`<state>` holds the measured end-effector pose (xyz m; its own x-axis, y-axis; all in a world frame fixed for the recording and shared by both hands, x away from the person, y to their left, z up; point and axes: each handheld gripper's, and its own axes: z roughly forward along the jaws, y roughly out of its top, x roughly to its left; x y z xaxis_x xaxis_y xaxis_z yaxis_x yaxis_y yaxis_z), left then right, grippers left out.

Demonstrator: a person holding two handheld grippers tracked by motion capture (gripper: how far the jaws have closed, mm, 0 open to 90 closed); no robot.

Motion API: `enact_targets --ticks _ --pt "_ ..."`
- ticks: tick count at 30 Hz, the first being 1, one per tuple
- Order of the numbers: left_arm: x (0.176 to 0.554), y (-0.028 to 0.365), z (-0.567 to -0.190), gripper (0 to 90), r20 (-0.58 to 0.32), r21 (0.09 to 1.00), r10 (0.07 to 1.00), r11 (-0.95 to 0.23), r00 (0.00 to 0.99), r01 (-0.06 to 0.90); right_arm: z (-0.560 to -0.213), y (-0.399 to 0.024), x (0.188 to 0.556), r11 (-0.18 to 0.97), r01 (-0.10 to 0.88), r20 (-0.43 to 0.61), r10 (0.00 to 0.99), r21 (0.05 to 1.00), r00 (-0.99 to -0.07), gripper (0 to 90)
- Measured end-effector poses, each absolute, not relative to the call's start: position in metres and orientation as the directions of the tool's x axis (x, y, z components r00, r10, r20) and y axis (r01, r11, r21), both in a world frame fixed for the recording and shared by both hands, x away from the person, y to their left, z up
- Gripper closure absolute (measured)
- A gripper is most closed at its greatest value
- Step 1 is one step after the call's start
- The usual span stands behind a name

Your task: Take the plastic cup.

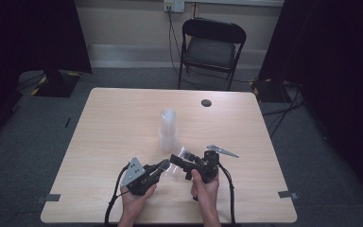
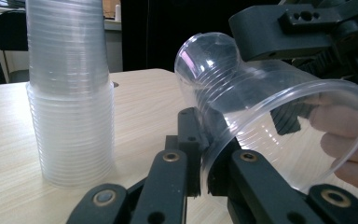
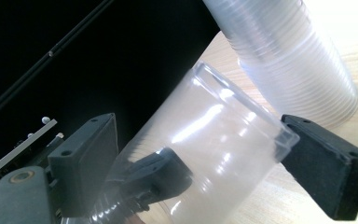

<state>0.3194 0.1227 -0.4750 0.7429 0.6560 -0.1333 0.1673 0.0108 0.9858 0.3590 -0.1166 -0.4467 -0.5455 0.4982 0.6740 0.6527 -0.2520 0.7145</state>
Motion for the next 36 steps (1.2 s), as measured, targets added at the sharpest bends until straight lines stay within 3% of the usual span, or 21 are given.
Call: enact_targets --ticks 19,30,36 --pt "0.327 0.147 -0.472 87.5 -0.206 0.966 0.663 0.021 0.72 0.256 -0.439 -0.13 0.355 -0.205 0.588 0.586 0.563 0.783 -0.584 13.8" --pt "0.33 0.15 -0.468 87.5 -0.144 0.966 0.691 -0.057 0.708 0.252 -0.441 -0.133 0.349 -0.129 0.52 0.48 0.613 0.844 -0.628 13.4" --pt "0.334 0.151 -0.464 87.3 -0.17 0.958 0.68 -0.054 0.713 0.281 -0.445 -0.137 0.344 -0.097 0.503 0.445 0.629 0.859 -0.637 13.6"
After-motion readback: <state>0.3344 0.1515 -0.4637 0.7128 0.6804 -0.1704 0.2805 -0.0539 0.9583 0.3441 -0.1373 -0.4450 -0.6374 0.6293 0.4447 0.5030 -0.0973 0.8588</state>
